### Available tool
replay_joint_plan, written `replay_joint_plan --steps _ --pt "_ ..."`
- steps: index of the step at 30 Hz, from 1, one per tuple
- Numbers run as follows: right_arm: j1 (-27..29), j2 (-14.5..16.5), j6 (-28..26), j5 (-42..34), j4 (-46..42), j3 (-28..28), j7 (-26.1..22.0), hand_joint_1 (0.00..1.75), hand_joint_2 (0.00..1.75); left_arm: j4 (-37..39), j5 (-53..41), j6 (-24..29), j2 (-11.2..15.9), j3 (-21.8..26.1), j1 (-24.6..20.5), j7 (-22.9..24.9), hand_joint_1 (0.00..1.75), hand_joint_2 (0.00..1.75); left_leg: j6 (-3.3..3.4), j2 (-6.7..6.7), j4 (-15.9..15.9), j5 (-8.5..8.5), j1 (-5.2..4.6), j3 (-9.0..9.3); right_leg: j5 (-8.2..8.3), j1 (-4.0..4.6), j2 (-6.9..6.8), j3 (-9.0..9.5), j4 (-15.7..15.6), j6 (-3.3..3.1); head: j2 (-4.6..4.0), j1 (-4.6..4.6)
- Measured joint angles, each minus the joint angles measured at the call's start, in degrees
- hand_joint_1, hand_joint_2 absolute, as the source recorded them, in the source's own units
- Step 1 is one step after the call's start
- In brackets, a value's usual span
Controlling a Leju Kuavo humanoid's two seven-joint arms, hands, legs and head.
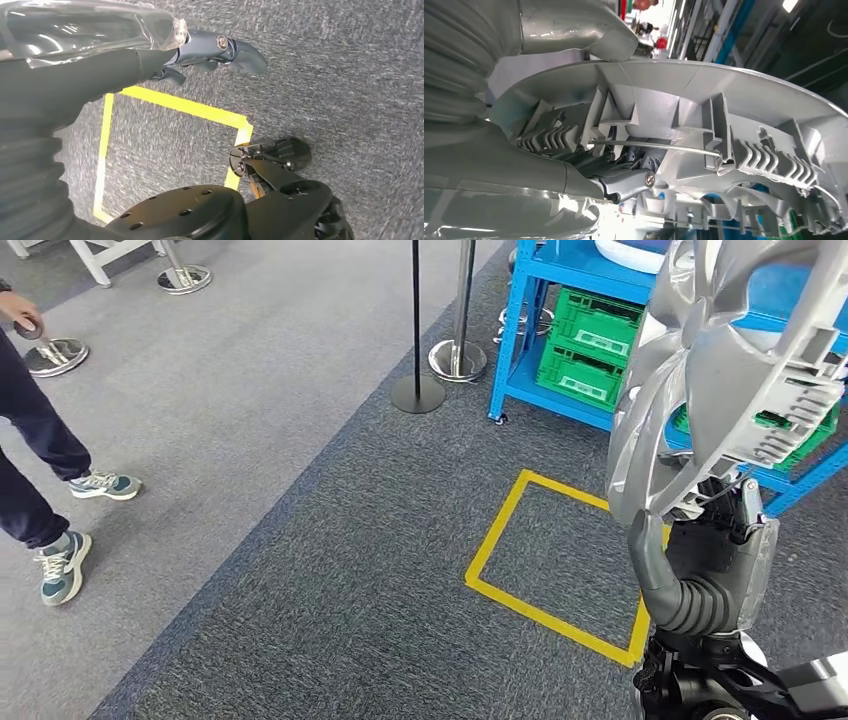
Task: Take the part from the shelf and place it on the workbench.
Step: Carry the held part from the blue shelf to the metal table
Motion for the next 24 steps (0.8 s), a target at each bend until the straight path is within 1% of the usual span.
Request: replay_joint_plan --steps 1,2,3,4,5,6,7,8,9,10,11,12,13,14,15,16,17,18,19,20,21,22,23,24 --pt "0.0 0.06 0.01 0.04 -0.04 -0.06 0.02 1.75 1.75 0.0 -0.08 -0.02 0.01 0.01 -0.01 0.02 0.0 1.75 -0.35 -0.59 0.26 0.0 0.05 -0.42 -0.04 0.03 0.73 0.33 -0.95 -0.15 0.0 -0.04" --pt "0.0 0.14 0.02 0.08 -0.08 -0.1 0.03 1.75 1.75 0.0 -0.16 -0.04 0.02 0.03 -0.01 0.03 0.0 1.75 -0.7 -1.17 0.34 0.14 0.11 -0.79 -0.13 0.16 0.74 0.31 -1.04 -0.4 -0.01 -0.05" --pt "-0.02 0.23 0.02 0.11 -0.11 -0.11 0.04 1.75 1.75 -0.01 -0.25 -0.07 0.03 0.04 0.02 0.04 0.0 1.75 -0.99 -1.75 0.25 0.31 0.26 -1.03 -0.01 0.17 0.13 0.28 -0.97 -0.77 0.0 -0.07" --pt "-0.07 0.33 0.02 0.14 -0.13 -0.14 0.05 1.75 1.75 0.0 -0.3 -0.08 0.0 0.04 0.05 0.04 0.0 1.75 -1.28 -1.65 0.39 0.26 0.28 -1.3 0.12 0.16 -0.56 0.36 -1.05 -1.12 0.0 -0.07" --pt "-0.11 0.46 0.01 0.13 -0.16 -0.2 0.04 1.75 1.75 -0.01 -0.34 -0.09 -0.02 0.05 0.04 0.04 0.0 1.75 -1.55 -0.66 1.27 -0.29 0.23 -1.87 0.24 0.07 -1.26 0.44 -1.15 -1.45 0.0 -0.24" --pt "-0.14 0.58 -0.01 0.12 -0.25 -0.27 0.04 1.75 1.75 -0.01 -0.37 -0.09 -0.04 0.05 -0.01 0.04 0.0 1.75 -1.78 0.87 3.26 -1.43 0.19 -2.92 0.33 -0.02 -1.99 0.45 -1.24 -1.73 0.0 -0.43" --pt "-0.16 0.66 -0.02 0.11 -0.33 -0.37 0.03 1.75 1.75 -0.01 -0.39 -0.09 -0.07 0.05 -0.09 0.04 0.0 1.75 -2.0 2.79 6.48 -3.11 0.17 -4.54 0.34 0.07 -2.7 0.42 -1.26 -1.91 0.0 -0.62" --pt "-0.15 0.71 -0.03 0.1 -0.4 -0.47 0.03 1.75 1.75 -0.02 -0.4 -0.1 -0.09 0.05 -0.18 0.03 0.0 1.75 -2.19 4.17 10.56 -4.92 0.22 -6.5 0.33 0.14 -3.43 0.36 -1.26 -2.06 -0.01 -0.8" --pt "-0.14 0.73 -0.03 0.11 -0.45 -0.56 0.04 1.75 1.75 -0.02 -0.4 -0.12 -0.11 0.06 -0.3 0.01 0.0 1.75 -2.29 4.84 14.27 -6.24 0.28 -8.28 0.3 0.21 -4.21 0.31 -1.25 -2.12 -0.01 -0.81" --pt "-0.15 0.76 -0.03 0.11 -0.45 -0.63 0.04 1.75 1.75 -0.02 -0.4 -0.16 -0.14 0.06 -0.4 0.0 0.0 1.75 -2.32 5.11 16.54 -6.71 0.3 -9.34 0.27 0.25 -5.0 0.3 -1.25 -2.16 -0.01 -0.83" --pt "-0.16 0.8 -0.02 0.13 -0.45 -0.68 0.06 1.75 1.75 -0.02 -0.42 -0.21 -0.16 0.06 -0.46 -0.01 0.0 1.75 -2.28 5.19 16.59 -6.13 0.3 -9.27 0.22 0.29 -5.73 0.34 -1.25 -2.19 -0.01 -0.83" --pt "-0.18 0.86 -0.02 0.15 -0.45 -0.71 0.08 1.75 1.75 -0.01 -0.44 -0.27 -0.17 0.07 -0.48 0.04 0.0 1.75 -2.15 5.41 14.17 -4.62 0.27 -7.95 0.17 0.33 -6.39 0.41 -1.25 -2.19 -0.01 -0.83" --pt "-0.2 0.92 -0.02 0.17 -0.5 -0.74 0.1 1.75 1.75 -0.01 -0.49 -0.35 -0.17 0.06 -0.45 0.1 0.0 1.75 -1.88 6.15 9.99 -2.7 0.15 -5.68 0.11 0.38 -6.98 0.51 -1.26 -2.16 -0.01 -0.84" --pt "-0.2 0.97 -0.03 0.2 -0.6 -0.8 0.12 1.75 1.75 -0.01 -0.55 -0.4 -0.15 0.05 -0.47 0.15 0.0 1.75 -1.57 7.38 5.72 -1.36 -0.15 -3.41 0.02 0.52 -7.55 0.57 -1.26 -2.06 0.0 -0.81" --pt "-0.22 1.02 -0.05 0.22 -0.72 -0.86 0.14 1.75 1.75 -0.01 -0.59 -0.45 -0.14 0.05 -0.52 0.19 0.0 1.75 -1.23 8.42 2.38 -0.46 -0.48 -1.71 -0.07 0.64 -8.08 0.59 -1.27 -1.92 0.0 -0.8" --pt "-0.21 1.08 -0.07 0.25 -0.83 -0.93 0.16 1.75 1.75 -0.02 -0.63 -0.51 -0.11 0.05 -0.6 0.2 0.0 1.75 -0.95 9.11 0.48 -0.17 -0.8 -0.82 -0.14 0.75 -8.62 0.61 -1.3 -1.72 0.0 -0.79" --pt "-0.21 1.14 -0.09 0.27 -0.9 -0.99 0.2 1.75 1.75 -0.02 -0.65 -0.57 -0.08 0.05 -0.64 0.2 0.0 1.75 -0.74 9.15 0.0 -0.36 -1.05 -0.77 -0.18 0.84 -9.16 0.67 -1.41 -1.49 0.0 -0.77" --pt "-0.21 1.21 -0.1 0.31 -0.93 -1.02 0.24 1.75 1.75 -0.02 -0.67 -0.62 -0.02 0.06 -0.58 0.22 0.0 1.75 -0.46 8.52 -0.15 -0.2 -1.1 -0.85 -0.19 0.86 -9.69 0.86 -1.61 -1.24 0.0 -0.79" --pt "-0.21 1.27 -0.1 0.35 -0.96 -1.04 0.29 1.75 1.75 -0.02 -0.7 -0.67 0.04 0.07 -0.45 0.26 0.0 1.75 -0.19 7.91 -0.47 0.02 -0.94 -0.64 -0.34 0.81 -9.6 1.05 -1.64 -0.94 0.0 -0.74" --pt "-0.18 1.32 -0.1 0.38 -1.02 -1.07 0.32 1.75 1.75 -0.02 -0.75 -0.68 0.11 0.08 -0.33 0.29 0.0 1.75 0.16 7.33 -0.83 0.3 -0.74 -0.37 -0.84 0.77 -8.64 0.99 -1.16 -0.71 0.0 -0.68" --pt "-0.13 1.35 -0.12 0.4 -1.1 -1.09 0.34 1.75 1.75 -0.02 -0.81 -0.68 0.15 0.08 -0.29 0.32 0.0 1.75 0.47 6.73 -1.19 0.59 -0.52 -0.07 -1.89 0.74 -7.23 0.42 0.37 -0.53 -0.01 -0.56" --pt "-0.03 1.37 -0.15 0.41 -1.18 -1.14 0.35 1.75 1.75 -0.02 -0.86 -0.69 0.14 0.09 -0.29 0.33 0.0 1.75 0.67 6.12 -1.39 0.8 -0.32 0.14 -3.48 0.7 -5.58 -0.85 3.19 -0.43 -0.01 -0.37" --pt "0.1 1.38 -0.21 0.43 -1.24 -1.2 0.35 1.75 1.75 -0.02 -0.91 -0.71 0.1 0.09 -0.33 0.32 0.0 1.75 0.79 5.46 -1.41 0.85 -0.3 0.13 -5.3 0.71 -4.37 -2.72 7.1 -0.38 -0.01 -0.26" --pt "0.25 1.38 -0.27 0.48 -1.27 -1.24 0.35 1.75 1.75 -0.01 -0.95 -0.73 0.07 0.09 -0.33 0.32 0.0 1.75 0.82 4.74 -1.4 0.86 -0.31 0.11 -6.79 0.73 -3.88 -4.74 11.11 -0.33 -0.01 -0.15"
